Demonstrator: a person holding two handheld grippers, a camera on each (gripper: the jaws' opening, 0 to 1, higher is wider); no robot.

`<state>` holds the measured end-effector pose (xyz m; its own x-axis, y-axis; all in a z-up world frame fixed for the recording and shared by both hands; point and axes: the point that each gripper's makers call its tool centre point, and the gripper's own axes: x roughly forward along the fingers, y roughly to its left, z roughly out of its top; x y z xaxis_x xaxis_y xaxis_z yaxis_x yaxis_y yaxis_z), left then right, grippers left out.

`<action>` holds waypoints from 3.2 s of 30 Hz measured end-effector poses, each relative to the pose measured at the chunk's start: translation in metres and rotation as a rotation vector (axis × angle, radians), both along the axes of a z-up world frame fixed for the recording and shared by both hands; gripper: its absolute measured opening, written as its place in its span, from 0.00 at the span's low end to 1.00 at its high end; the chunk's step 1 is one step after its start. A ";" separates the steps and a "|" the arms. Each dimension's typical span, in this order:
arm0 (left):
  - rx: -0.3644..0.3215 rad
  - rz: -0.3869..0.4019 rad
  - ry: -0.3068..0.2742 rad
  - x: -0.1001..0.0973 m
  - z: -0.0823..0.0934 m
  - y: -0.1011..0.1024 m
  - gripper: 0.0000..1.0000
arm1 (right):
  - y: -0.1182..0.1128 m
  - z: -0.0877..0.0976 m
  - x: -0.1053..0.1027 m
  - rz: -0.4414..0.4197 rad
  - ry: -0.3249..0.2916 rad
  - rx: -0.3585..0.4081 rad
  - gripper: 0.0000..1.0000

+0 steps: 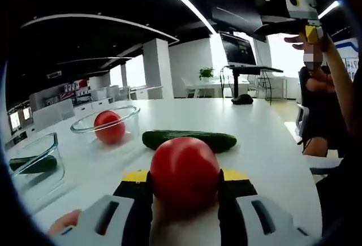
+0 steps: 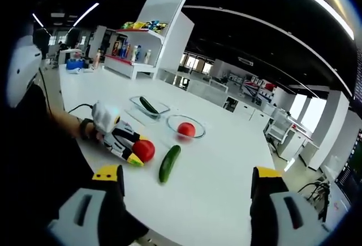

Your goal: Sort the scattered tomatoes and cucumbers on the table and place them into their respective storage containers

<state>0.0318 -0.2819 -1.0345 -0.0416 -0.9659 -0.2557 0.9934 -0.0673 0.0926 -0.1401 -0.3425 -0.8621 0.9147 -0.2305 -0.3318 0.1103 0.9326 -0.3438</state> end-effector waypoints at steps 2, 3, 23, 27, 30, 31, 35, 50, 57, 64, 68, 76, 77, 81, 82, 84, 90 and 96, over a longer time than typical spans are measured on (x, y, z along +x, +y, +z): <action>0.001 -0.012 -0.028 -0.002 0.000 0.001 0.44 | -0.001 -0.001 -0.001 -0.002 0.003 -0.003 0.89; 0.001 -0.012 -0.043 -0.002 0.000 0.001 0.44 | -0.001 -0.001 -0.001 -0.003 0.002 -0.002 0.89; -0.155 0.014 -0.095 0.040 0.107 -0.007 0.43 | -0.003 -0.004 -0.003 -0.015 0.004 -0.001 0.89; -0.161 0.053 -0.107 0.070 0.132 -0.018 0.43 | -0.003 -0.002 -0.004 -0.017 0.001 -0.005 0.89; -0.117 0.074 -0.123 0.094 0.139 -0.029 0.43 | -0.002 -0.001 -0.004 -0.014 0.001 -0.009 0.89; -0.095 0.081 -0.119 0.102 0.139 -0.032 0.43 | -0.002 -0.001 -0.003 -0.012 0.003 -0.009 0.89; -0.054 0.108 -0.106 0.132 0.137 -0.048 0.43 | -0.004 -0.004 -0.002 -0.009 0.008 -0.005 0.88; 0.148 0.194 -0.151 0.188 0.071 -0.087 0.44 | -0.008 -0.005 -0.003 -0.002 0.014 0.000 0.88; 0.182 0.181 -0.177 0.181 0.054 -0.090 0.44 | -0.022 0.000 -0.005 -0.049 -0.017 -0.019 0.84; 0.189 0.189 -0.175 0.181 0.052 -0.098 0.44 | -0.016 -0.003 -0.002 -0.031 -0.014 -0.010 0.84; 0.191 0.197 -0.142 0.177 0.052 -0.100 0.45 | -0.015 -0.007 -0.001 -0.028 -0.007 -0.005 0.84; 0.192 0.203 -0.093 0.175 0.055 -0.099 0.46 | -0.016 -0.011 0.000 -0.028 -0.001 0.000 0.83; 0.189 0.202 -0.091 0.175 0.055 -0.099 0.46 | -0.016 -0.012 0.000 -0.029 0.001 0.003 0.83; 0.170 0.199 -0.090 0.174 0.063 -0.100 0.46 | -0.017 -0.014 -0.001 -0.033 0.007 0.004 0.83; 0.157 0.196 -0.095 0.174 0.067 -0.101 0.46 | -0.017 -0.013 -0.001 -0.033 0.006 0.004 0.83; 0.103 0.193 -0.064 0.171 0.081 -0.105 0.45 | -0.017 -0.012 -0.001 -0.032 0.003 0.003 0.83; 0.074 0.181 -0.040 0.164 0.093 -0.109 0.47 | -0.014 -0.012 0.000 -0.025 0.003 0.002 0.83; 0.093 0.166 -0.026 0.160 0.087 -0.108 0.61 | -0.014 -0.013 -0.002 -0.024 0.011 -0.001 0.83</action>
<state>0.1914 -0.3903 -0.9473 0.1237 -0.9312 -0.3429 0.9890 0.0874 0.1193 -0.1420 -0.3561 -0.8755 0.9052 -0.2525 -0.3420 0.1287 0.9295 -0.3457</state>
